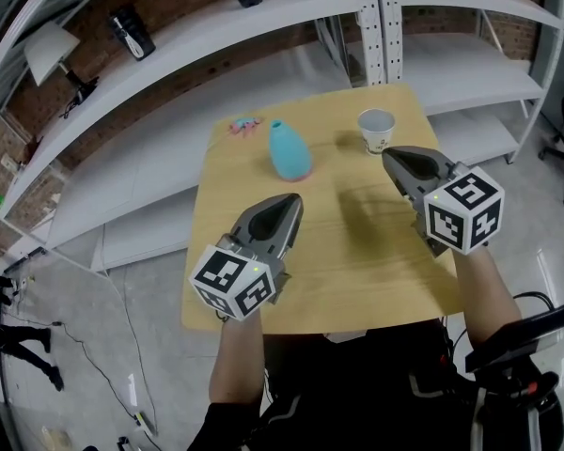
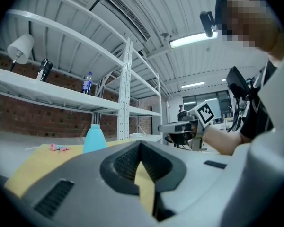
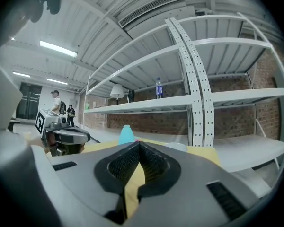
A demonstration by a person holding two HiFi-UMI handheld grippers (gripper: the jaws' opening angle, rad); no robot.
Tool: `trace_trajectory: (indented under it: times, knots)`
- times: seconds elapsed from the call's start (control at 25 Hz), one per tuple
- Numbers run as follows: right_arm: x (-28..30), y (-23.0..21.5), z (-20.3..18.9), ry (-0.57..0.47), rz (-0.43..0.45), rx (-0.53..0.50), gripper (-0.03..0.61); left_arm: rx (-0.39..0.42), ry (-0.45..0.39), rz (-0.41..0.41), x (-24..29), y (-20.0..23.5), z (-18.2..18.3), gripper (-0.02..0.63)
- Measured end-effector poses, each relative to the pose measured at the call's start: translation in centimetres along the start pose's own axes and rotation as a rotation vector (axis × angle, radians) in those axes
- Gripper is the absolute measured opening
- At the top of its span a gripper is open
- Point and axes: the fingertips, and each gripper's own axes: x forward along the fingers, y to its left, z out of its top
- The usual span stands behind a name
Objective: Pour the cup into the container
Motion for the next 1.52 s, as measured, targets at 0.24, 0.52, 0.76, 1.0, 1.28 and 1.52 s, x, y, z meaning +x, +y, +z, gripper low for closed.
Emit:
trace_trajectory:
  times: [0.24,0.52,0.76,1.0,1.28,1.52]
  knots:
    - [-1.7,1.8,0.9,-0.008,0.006,-0.047,0.002,0.023,-0.012,-0.008,-0.8,-2.5,1.0,-0.002]
    - [-5.8,5.4,1.1,-0.048,0.024,-0.038,0.002,0.041,0.004,0.034,-4.6,-6.1,0.9,-0.002]
    - [-12.6,10.3,-0.5,-0.037,0.065,-0.03,0.002,0.013,0.0,0.073,-9.9,-13.2,0.2,-0.002]
    - [-23.6,16.4,-1.8,-0.043,0.103,-0.04,0.002,0.017,-0.003,0.109,-16.9,-24.0,0.0,-0.002]
    - [-34.8,23.2,-3.4,-0.036,0.133,-0.037,0.002,-0.018,-0.002,0.129,-23.4,-34.7,-0.5,-0.002]
    - [-46.0,27.1,-4.5,-0.053,0.122,-0.023,0.002,0.0,0.006,0.106,-27.8,-45.5,0.3,-0.002]
